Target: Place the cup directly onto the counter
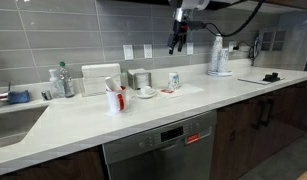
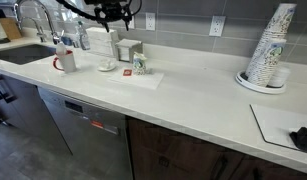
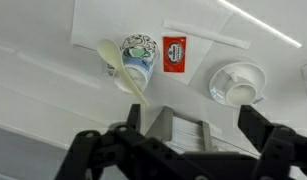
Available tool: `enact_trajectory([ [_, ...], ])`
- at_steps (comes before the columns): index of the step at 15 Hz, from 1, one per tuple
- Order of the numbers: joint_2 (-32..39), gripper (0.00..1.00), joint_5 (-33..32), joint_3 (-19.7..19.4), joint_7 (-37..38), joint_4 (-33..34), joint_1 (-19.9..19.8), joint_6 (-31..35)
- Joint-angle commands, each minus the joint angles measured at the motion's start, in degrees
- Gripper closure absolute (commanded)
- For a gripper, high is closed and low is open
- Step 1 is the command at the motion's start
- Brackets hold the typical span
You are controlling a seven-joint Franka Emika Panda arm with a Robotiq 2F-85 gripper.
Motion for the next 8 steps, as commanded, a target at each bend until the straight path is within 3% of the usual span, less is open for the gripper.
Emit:
enact_trajectory([
  [1,2.4,0.0,-0.1,0.5,-1.2,2.8,-1.0,-1.3],
  [8,11.4,0.0,2.0,0.9,-4.9,13.1,-4.4,-4.3],
])
